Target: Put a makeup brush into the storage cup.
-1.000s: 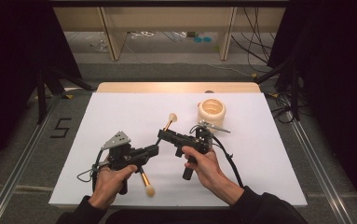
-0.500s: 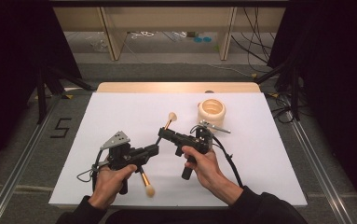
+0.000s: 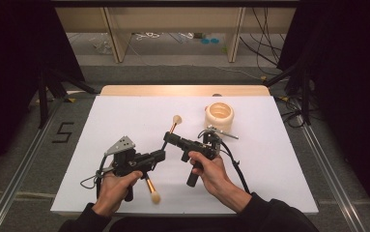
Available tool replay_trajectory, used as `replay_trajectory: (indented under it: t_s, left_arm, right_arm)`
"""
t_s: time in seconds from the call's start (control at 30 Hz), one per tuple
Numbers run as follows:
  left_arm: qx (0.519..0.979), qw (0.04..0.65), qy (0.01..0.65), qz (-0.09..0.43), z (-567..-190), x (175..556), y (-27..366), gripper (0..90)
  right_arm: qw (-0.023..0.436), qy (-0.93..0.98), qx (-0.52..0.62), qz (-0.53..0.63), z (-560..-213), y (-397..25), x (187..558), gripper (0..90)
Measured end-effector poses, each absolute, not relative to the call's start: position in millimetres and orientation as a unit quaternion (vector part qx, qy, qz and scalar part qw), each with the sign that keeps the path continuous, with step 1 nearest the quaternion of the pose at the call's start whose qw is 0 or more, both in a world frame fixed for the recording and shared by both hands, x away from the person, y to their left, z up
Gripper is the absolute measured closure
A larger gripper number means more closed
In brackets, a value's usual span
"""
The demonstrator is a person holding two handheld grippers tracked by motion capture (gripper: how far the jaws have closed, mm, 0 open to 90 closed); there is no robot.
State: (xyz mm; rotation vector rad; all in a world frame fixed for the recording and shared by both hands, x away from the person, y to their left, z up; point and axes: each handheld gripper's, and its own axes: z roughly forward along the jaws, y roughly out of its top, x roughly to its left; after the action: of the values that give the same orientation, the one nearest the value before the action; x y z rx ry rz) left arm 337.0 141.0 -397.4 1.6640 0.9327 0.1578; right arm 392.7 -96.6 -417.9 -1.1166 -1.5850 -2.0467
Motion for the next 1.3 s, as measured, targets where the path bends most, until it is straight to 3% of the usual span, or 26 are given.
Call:
replay_trajectory:
  t_s: [0.23,0.5,0.7,1.07,1.3]
  left_arm:
    - [0.718,0.573,0.39,0.062,-398,337,140,83.2]
    - [0.728,0.565,0.382,0.069,-396,336,138,53.9]
    - [0.735,0.554,0.384,0.077,-396,336,139,41.5]
    - [0.754,0.529,0.38,0.089,-400,334,144,31.5]
    - [0.757,0.526,0.375,0.1,-403,331,149,30.9]
  right_arm:
    - [0.16,-0.557,-0.38,-0.721,-417,-96,392,83.3]
    - [0.139,-0.573,-0.362,-0.722,-415,-95,390,83.4]
    - [0.117,-0.586,-0.345,-0.724,-407,-98,390,83.4]
    - [0.051,-0.626,-0.306,-0.715,-395,-107,394,83.4]
    - [0.026,-0.642,-0.295,-0.707,-394,-114,399,83.4]
